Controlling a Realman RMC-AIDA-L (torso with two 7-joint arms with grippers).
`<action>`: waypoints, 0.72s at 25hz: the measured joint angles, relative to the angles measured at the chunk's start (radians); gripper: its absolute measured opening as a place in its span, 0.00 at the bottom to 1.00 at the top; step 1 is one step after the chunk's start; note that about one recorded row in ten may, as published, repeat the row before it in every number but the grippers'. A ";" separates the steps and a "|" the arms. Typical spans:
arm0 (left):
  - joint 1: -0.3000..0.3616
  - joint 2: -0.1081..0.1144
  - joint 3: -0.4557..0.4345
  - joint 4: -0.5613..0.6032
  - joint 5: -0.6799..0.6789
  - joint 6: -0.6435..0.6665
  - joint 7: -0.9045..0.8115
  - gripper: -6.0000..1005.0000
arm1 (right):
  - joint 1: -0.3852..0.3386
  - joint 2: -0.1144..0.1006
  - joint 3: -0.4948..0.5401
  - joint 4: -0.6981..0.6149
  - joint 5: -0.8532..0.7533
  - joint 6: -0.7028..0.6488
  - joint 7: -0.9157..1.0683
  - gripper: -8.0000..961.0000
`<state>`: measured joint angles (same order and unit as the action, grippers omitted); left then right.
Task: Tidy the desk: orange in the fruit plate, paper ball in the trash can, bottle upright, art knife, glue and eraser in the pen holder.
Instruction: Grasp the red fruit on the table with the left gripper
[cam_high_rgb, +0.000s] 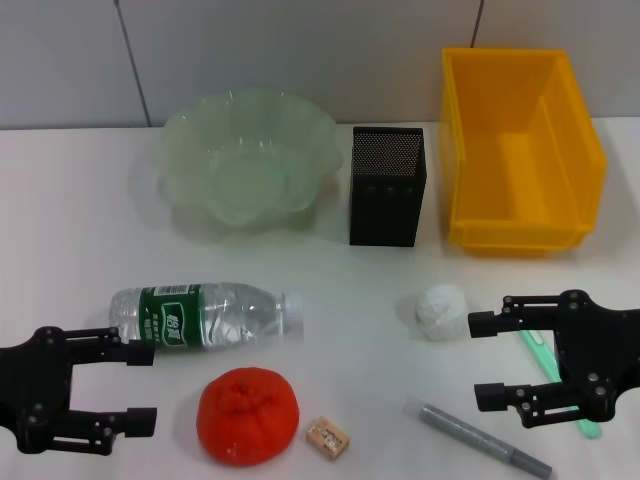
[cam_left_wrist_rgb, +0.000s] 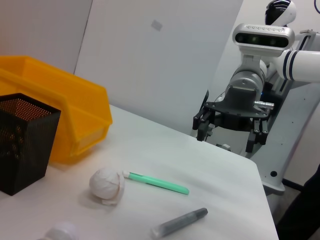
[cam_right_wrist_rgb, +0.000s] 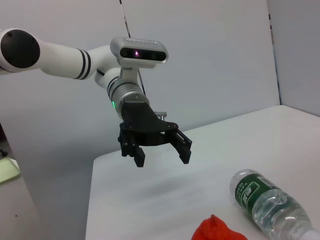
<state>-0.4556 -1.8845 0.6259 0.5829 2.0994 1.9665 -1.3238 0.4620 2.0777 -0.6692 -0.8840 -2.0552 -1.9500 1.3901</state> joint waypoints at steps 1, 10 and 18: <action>0.000 -0.001 0.000 0.000 0.002 -0.001 0.000 0.81 | 0.000 0.000 0.000 0.000 0.000 0.000 0.000 0.79; 0.002 -0.002 0.000 0.000 0.008 -0.003 0.000 0.81 | -0.001 -0.001 0.001 0.001 0.000 0.000 -0.001 0.79; -0.002 -0.002 -0.005 0.000 0.008 -0.006 0.009 0.81 | -0.013 -0.001 0.010 -0.003 0.000 0.000 -0.002 0.79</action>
<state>-0.4578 -1.8866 0.6211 0.5830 2.1078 1.9608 -1.3153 0.4494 2.0770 -0.6592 -0.8874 -2.0554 -1.9497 1.3881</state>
